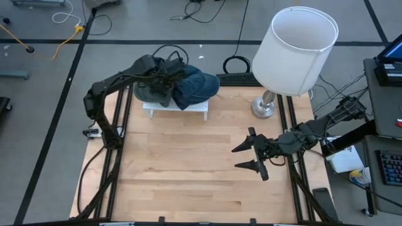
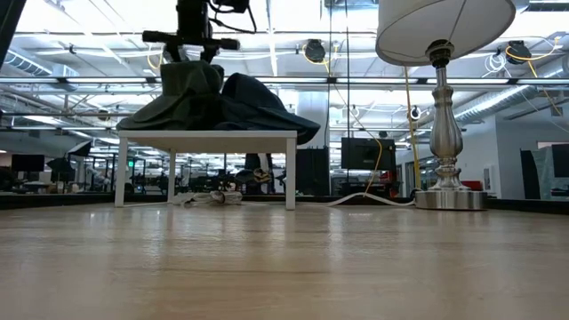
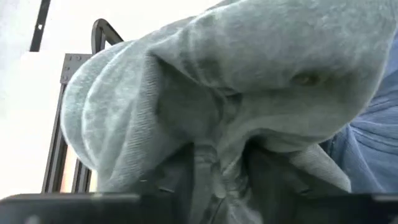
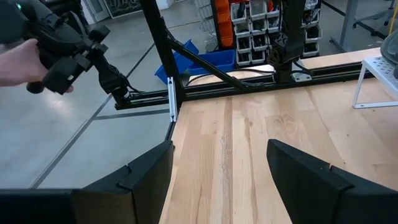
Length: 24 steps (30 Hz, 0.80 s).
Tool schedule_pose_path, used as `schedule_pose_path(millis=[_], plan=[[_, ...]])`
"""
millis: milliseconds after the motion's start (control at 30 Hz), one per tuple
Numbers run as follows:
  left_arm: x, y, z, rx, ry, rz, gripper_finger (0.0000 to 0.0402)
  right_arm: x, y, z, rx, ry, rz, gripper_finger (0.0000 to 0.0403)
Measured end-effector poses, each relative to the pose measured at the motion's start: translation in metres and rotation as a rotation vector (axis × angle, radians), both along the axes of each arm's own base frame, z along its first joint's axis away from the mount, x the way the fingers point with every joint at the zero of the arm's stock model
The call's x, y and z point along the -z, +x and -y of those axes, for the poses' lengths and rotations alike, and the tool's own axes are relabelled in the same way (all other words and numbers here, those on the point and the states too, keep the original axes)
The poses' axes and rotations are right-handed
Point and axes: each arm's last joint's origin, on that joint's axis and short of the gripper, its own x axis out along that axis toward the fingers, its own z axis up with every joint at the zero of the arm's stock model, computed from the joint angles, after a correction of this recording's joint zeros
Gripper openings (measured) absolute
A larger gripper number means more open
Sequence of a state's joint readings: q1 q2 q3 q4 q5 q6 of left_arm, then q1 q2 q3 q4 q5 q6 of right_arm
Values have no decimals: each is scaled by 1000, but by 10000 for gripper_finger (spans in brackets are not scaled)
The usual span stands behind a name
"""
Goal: Pick & Place hat
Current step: Stack the gray cap on the gray cap on the shelf
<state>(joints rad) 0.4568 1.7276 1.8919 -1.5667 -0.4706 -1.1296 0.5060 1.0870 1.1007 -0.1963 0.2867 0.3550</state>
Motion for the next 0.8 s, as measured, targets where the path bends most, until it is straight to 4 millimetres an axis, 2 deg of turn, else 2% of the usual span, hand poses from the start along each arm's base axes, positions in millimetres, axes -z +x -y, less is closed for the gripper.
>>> schedule_pose_path(millis=[167,300,433,600,700,800], plan=[[-12,-10,5,10,-12,57,208,0,0,0,0,0,0,254],[-25,-21,13,19,-5,119,238,0,0,0,0,0,1,254],[-40,-25,20,81,49,207,249,0,0,0,0,1,1,254],[-62,-17,24,296,201,338,250,0,0,0,0,1,1,254],[-67,-17,21,316,297,297,250,0,0,0,3,14,-2,254],[-58,-15,12,293,290,215,250,0,0,0,5,22,-3,254]])
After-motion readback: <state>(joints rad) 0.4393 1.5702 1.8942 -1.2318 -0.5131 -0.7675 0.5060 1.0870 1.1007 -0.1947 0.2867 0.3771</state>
